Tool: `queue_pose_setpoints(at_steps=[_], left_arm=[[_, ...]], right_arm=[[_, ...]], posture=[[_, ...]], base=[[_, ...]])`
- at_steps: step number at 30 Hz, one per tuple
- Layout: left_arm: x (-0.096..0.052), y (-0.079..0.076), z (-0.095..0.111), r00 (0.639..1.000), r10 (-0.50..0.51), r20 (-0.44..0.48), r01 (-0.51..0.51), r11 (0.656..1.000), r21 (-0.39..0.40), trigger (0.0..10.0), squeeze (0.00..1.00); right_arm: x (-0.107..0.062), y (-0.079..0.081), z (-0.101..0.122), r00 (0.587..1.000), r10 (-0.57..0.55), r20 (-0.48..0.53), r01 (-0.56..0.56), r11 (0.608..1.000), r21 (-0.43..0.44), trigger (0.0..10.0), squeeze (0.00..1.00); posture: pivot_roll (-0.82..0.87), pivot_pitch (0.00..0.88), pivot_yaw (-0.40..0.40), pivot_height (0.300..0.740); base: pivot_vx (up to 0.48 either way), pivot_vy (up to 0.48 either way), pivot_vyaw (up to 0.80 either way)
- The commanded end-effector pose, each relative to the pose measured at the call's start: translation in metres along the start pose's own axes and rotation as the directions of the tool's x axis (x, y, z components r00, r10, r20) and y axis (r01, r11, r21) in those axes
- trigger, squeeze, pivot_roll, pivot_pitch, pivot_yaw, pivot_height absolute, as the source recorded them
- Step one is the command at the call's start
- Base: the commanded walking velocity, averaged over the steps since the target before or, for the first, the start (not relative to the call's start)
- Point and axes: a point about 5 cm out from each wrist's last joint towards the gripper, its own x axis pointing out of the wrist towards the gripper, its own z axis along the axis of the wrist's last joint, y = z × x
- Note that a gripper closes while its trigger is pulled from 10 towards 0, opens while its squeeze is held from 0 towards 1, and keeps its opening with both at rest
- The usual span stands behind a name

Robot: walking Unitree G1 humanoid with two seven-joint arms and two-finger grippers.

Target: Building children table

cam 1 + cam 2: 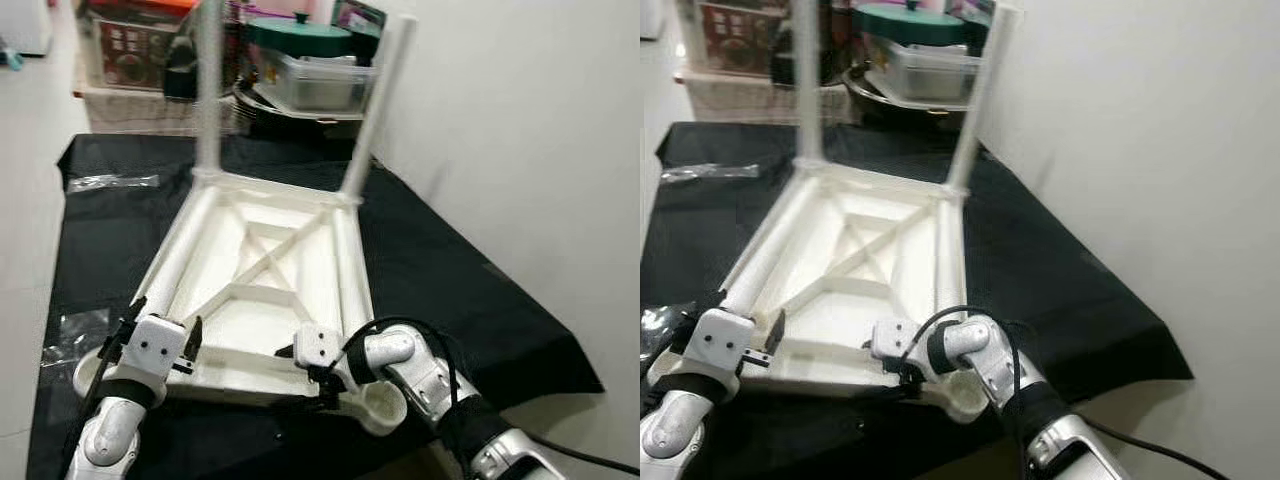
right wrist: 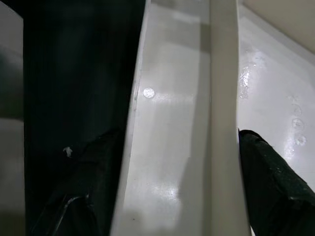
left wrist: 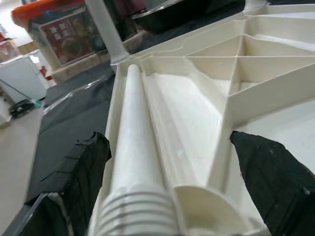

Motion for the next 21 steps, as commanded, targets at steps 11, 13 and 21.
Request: queue_pose_setpoints(at_steps=[11,13,21], left_arm=[[0.004,0.002,0.001,1.000,-0.016,0.007,0.016,1.000,0.000,10.0,0.00],[0.003,0.003,0.001,1.000,-0.012,0.008,0.012,1.000,-0.001,10.0,0.00],[0.002,0.004,0.001,1.000,-0.010,0.011,0.010,1.000,-0.001,10.0,0.00]], right_arm=[[-0.041,-0.032,-0.031,0.937,-0.101,-0.333,0.058,0.989,-0.138,10.0,0.00],[-0.050,-0.033,-0.034,0.928,-0.091,-0.362,0.032,0.986,-0.165,10.0,0.00],[-0.072,-0.034,-0.041,0.925,-0.064,-0.374,0.012,0.990,-0.138,10.0,1.00]], posture=[[0.10,0.000,-0.178,0.740],[0.10,0.000,-0.180,0.740],[0.10,0.000,-0.178,0.740]], base=[[0.000,0.000,0.00],[0.000,0.000,0.00],[0.000,0.000,0.00]])
